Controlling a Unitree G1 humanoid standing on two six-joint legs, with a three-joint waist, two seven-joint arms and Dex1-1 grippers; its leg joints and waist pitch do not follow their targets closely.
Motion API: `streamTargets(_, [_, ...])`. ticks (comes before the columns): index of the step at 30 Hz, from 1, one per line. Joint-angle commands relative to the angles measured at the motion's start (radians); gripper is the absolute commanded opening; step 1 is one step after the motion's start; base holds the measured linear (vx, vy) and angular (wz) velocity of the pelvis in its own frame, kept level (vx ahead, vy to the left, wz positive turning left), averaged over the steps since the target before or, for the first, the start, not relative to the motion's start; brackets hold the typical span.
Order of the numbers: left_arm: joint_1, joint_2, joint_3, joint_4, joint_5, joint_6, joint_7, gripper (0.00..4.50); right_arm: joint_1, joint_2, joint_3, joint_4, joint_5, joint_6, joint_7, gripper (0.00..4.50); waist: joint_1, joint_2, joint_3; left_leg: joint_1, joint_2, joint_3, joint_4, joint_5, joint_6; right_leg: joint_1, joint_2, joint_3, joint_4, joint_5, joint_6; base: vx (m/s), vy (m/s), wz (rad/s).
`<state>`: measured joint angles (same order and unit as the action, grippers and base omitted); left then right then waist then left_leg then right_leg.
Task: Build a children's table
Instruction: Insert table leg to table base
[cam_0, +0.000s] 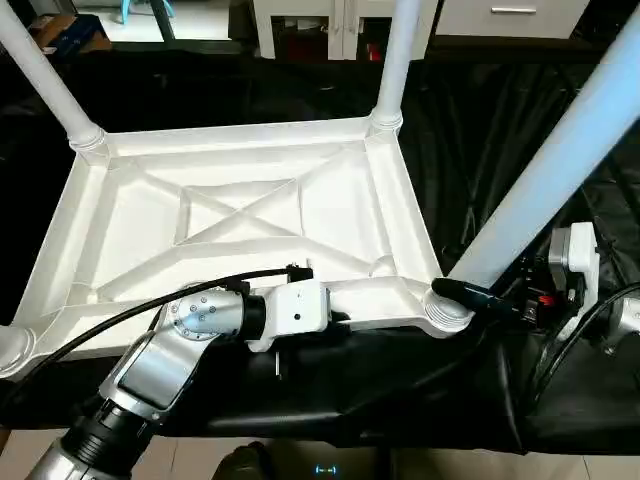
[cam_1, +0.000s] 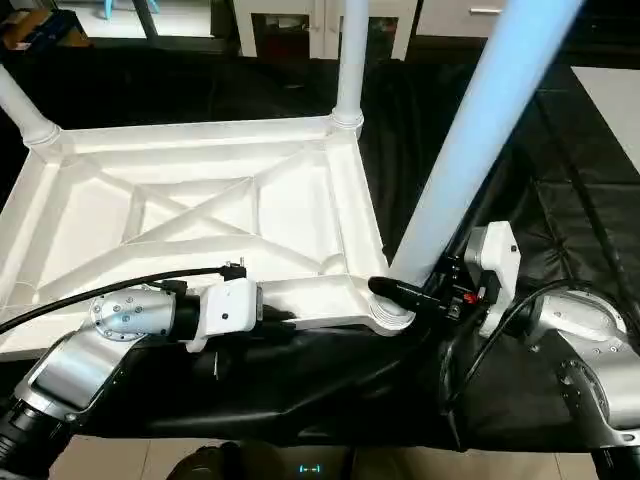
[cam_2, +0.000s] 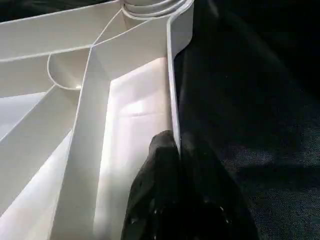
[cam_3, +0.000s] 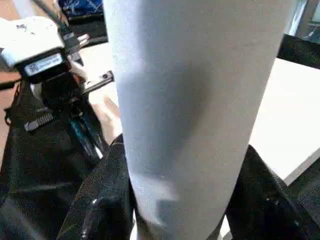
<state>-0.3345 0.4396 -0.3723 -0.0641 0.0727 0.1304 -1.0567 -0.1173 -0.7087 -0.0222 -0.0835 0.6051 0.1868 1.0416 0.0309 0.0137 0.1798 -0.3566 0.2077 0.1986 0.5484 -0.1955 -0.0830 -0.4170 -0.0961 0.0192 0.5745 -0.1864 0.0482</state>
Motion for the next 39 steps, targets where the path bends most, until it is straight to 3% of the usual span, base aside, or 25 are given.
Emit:
streamTargets(1, [0.024,-0.019,-0.026,0.037,-0.018,0.003,0.022,0.00,0.071,0.025,0.102,0.091,-0.010,0.149,0.017,1.84,-0.005,-0.020,-0.021,0.000,0.013,-0.004,-0.076,-0.289,0.053,0.011,-0.015,0.009,-0.086,-0.376,-0.182,0.000,0.000,0.00])
streamTargets(8, [0.026,-0.017,-0.023,0.035,-0.018,0.003,0.019,0.00,0.105,0.030,0.080,0.089,0.007,0.171,0.005,1.84,-0.002,-0.018,-0.024,-0.002,0.012,0.001,-0.075,-0.228,0.066,0.015,-0.011,0.006,-0.082,-0.276,-0.199,0.000,0.000,0.00])
streamTargets(9, [0.026,-0.017,-0.022,0.035,-0.019,0.003,0.019,0.00,0.114,0.033,0.076,0.087,0.008,0.176,0.003,1.84,0.000,-0.014,-0.024,0.001,0.013,0.002,-0.075,-0.232,0.065,0.014,-0.012,0.007,-0.082,-0.278,-0.201,0.000,0.000,0.00])
streamTargets(14, [0.025,-0.016,-0.022,0.037,-0.019,0.001,0.014,0.00,0.153,0.024,0.084,0.085,-0.038,0.144,0.006,1.84,0.003,-0.011,-0.025,0.003,0.013,0.002,-0.077,-0.221,0.062,0.018,-0.011,0.004,-0.081,-0.233,-0.210,0.000,0.000,0.00])
streamTargets(21, [0.024,-0.016,-0.021,0.037,-0.018,0.001,0.012,0.00,0.164,0.040,0.075,0.116,-0.101,0.057,-0.027,1.84,0.003,-0.012,-0.021,0.003,0.015,0.000,-0.085,-0.282,0.044,0.014,-0.013,0.005,-0.090,-0.306,-0.189,0.000,0.000,0.00])
streamTargets(27, [0.024,-0.015,-0.023,0.035,-0.020,0.004,0.012,0.00,0.185,0.027,0.128,0.124,-0.172,0.032,-0.022,1.84,0.000,-0.012,-0.015,0.005,0.016,-0.007,-0.094,-0.351,0.022,0.008,-0.015,0.007,-0.101,-0.408,-0.154,0.000,0.000,0.00])
streamTargets(39, [0.025,-0.013,-0.024,0.040,-0.019,0.002,0.013,0.00,0.207,0.048,0.208,0.132,-0.248,-0.015,-0.028,1.84,-0.004,-0.013,-0.017,0.005,0.017,-0.013,-0.101,-0.388,0.007,0.002,-0.014,0.007,-0.107,-0.433,-0.120,0.000,0.000,0.00])
